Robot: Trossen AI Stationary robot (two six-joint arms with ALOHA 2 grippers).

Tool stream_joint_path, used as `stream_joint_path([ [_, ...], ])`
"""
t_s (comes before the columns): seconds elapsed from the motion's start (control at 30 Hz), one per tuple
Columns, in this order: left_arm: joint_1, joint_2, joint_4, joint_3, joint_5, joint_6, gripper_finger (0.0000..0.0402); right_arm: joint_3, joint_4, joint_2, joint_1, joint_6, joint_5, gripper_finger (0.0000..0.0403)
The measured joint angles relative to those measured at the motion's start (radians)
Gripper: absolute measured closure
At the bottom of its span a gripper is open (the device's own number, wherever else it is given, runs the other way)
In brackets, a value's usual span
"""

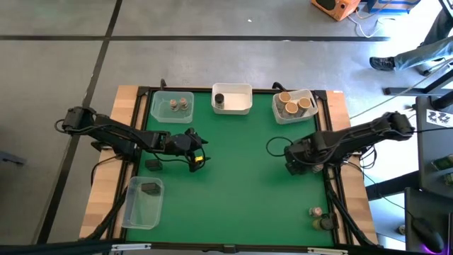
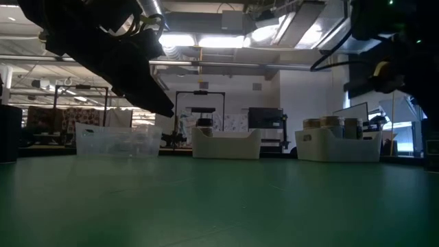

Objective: Sort spices by type
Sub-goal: Put the top right black seasoning can into the bottom transparent bin

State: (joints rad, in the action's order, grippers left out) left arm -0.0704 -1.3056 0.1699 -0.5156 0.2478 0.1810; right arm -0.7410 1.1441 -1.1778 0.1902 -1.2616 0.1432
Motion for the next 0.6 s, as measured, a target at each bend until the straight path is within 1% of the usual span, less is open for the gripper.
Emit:
stream_joint_path([
  [0.2,0.0,0.0,0.0,0.0,0.0,0.002,0.0066,-0.001,-0.053,-0.049,-0.001,0.137,-0.019,0.0246],
  [0.27,0.0,0.0,0.0,0.0,0.0,0.003,0.0066,-0.002,-0.076,-0.059,-0.001,0.202,-0.024,0.0271],
  [0.4,0.0,0.0,0.0,0.0,0.0,0.005,0.0066,-0.014,-0.131,-0.078,0.0,0.311,-0.072,0.0274],
  [0.47,0.0,0.0,0.0,0.0,0.0,0.007,0.0066,-0.037,-0.155,-0.088,0.0,0.357,-0.129,0.0274],
  [0.53,0.0,0.0,0.0,0.0,0.0,0.019,0.0066,-0.058,-0.194,-0.099,0.0,0.413,-0.216,0.0274],
  [0.6,0.0,0.0,-0.001,0.0,0.0,0.022,0.0066,-0.081,-0.254,-0.11,-0.002,0.481,-0.268,0.0269],
])
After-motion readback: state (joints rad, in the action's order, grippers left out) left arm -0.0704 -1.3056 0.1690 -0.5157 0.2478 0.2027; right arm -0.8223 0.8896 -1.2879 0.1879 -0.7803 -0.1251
